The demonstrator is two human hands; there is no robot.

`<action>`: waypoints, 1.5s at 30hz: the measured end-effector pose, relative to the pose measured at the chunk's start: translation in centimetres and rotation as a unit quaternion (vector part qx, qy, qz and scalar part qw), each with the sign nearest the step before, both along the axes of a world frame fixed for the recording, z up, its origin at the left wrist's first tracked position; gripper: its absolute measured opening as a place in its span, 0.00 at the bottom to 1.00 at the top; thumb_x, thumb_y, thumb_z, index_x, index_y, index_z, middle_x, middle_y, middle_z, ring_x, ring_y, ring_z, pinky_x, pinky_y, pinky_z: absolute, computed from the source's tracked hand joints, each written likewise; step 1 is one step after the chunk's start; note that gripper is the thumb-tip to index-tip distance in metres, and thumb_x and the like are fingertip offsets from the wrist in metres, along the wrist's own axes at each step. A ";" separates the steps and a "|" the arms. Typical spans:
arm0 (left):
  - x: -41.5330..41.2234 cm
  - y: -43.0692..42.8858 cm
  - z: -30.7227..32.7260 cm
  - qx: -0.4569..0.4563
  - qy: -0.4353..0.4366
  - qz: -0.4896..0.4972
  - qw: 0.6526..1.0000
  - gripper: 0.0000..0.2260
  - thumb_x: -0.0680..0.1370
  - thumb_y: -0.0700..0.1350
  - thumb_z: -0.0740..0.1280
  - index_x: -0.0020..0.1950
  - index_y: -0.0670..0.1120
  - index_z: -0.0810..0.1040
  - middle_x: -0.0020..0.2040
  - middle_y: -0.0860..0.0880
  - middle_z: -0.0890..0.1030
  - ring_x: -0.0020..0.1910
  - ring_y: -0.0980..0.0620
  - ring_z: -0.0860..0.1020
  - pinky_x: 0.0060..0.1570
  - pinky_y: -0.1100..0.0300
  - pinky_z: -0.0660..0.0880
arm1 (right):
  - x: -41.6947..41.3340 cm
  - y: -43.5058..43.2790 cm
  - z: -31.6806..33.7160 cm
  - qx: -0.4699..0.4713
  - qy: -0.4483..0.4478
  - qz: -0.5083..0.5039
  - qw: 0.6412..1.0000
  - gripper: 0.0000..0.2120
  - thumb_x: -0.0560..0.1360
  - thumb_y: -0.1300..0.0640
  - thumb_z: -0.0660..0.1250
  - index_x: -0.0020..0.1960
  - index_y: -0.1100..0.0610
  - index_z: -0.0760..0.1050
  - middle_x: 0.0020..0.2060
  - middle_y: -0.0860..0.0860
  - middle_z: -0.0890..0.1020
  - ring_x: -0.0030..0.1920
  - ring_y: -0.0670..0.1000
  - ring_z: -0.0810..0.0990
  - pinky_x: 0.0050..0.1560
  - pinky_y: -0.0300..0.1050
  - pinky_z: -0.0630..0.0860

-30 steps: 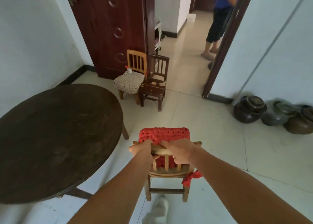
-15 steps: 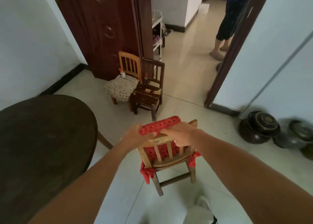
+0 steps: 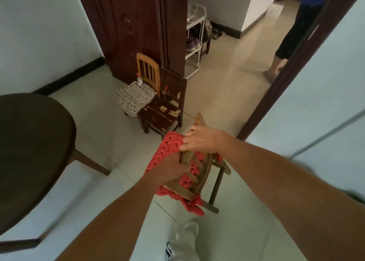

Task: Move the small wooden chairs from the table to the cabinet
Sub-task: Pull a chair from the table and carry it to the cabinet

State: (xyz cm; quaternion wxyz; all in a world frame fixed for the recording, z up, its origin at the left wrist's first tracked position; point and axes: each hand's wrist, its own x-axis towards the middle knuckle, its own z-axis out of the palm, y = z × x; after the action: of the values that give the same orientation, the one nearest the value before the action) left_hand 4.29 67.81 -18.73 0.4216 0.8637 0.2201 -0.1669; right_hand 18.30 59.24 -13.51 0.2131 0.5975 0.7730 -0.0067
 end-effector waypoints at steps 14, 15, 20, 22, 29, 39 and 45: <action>20.0 -1.5 -6.5 0.031 0.039 0.260 0.964 0.04 0.72 0.46 0.61 0.45 0.48 0.72 0.35 0.54 0.73 0.32 0.55 0.74 0.29 0.61 0.68 | 21.2 5.2 -7.5 -0.008 0.016 0.076 0.997 0.17 0.74 0.63 0.63 0.62 0.54 0.72 0.60 0.54 0.78 0.66 0.55 0.71 0.71 0.61 0.57; 21.2 -1.3 -6.9 0.026 0.045 0.276 0.960 0.03 0.72 0.46 0.61 0.44 0.49 0.71 0.35 0.54 0.73 0.31 0.56 0.73 0.28 0.61 0.68 | 22.6 5.7 -8.0 -0.003 0.028 0.048 0.998 0.18 0.74 0.63 0.63 0.64 0.55 0.72 0.64 0.55 0.75 0.69 0.56 0.67 0.71 0.63 0.57; 26.6 -1.3 -9.4 0.006 0.071 0.353 0.933 0.08 0.72 0.47 0.61 0.49 0.47 0.73 0.41 0.50 0.76 0.37 0.51 0.79 0.31 0.58 0.76 | 27.6 7.7 -10.8 0.031 0.238 -0.239 0.941 0.24 0.78 0.61 0.60 0.73 0.52 0.62 0.74 0.56 0.64 0.70 0.58 0.67 0.63 0.53 0.70; 29.2 -1.7 -10.7 0.019 0.079 0.375 0.923 0.10 0.72 0.46 0.62 0.52 0.46 0.74 0.42 0.51 0.76 0.39 0.51 0.78 0.35 0.59 0.75 | 28.1 8.3 -12.8 0.032 0.405 -0.356 0.842 0.29 0.79 0.52 0.60 0.76 0.51 0.53 0.72 0.54 0.67 0.68 0.57 0.70 0.63 0.52 0.69; 38.2 -2.9 -15.3 0.047 0.092 0.453 0.886 0.15 0.72 0.49 0.59 0.55 0.45 0.74 0.51 0.46 0.79 0.48 0.45 0.80 0.47 0.49 0.78 | 32.0 9.4 -20.6 0.006 0.472 -0.418 0.776 0.48 0.73 0.67 0.66 0.76 0.49 0.34 0.76 0.55 0.57 0.67 0.55 0.71 0.57 0.44 0.73; 50.4 -0.2 -21.0 0.025 0.092 0.581 0.808 0.17 0.75 0.47 0.61 0.62 0.42 0.67 0.58 0.44 0.72 0.52 0.45 0.78 0.47 0.55 0.76 | 42.8 14.7 -26.9 -0.051 0.486 -0.297 0.821 0.46 0.71 0.67 0.67 0.77 0.43 0.44 0.70 0.56 0.70 0.63 0.56 0.74 0.53 0.40 0.69; 56.1 1.4 -23.2 0.006 0.081 0.586 0.807 0.18 0.76 0.47 0.59 0.63 0.41 0.65 0.60 0.43 0.69 0.51 0.43 0.79 0.48 0.51 0.78 | 48.1 16.1 -29.1 -0.039 0.491 -0.295 0.819 0.45 0.71 0.65 0.69 0.76 0.41 0.47 0.67 0.58 0.72 0.60 0.58 0.76 0.55 0.46 0.73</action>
State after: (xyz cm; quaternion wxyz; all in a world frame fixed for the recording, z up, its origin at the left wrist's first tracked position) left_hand 60.36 69.19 -41.93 0.4148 0.5567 0.7184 0.0436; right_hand 66.42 75.35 -42.66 -0.1835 0.7059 0.5609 -0.3917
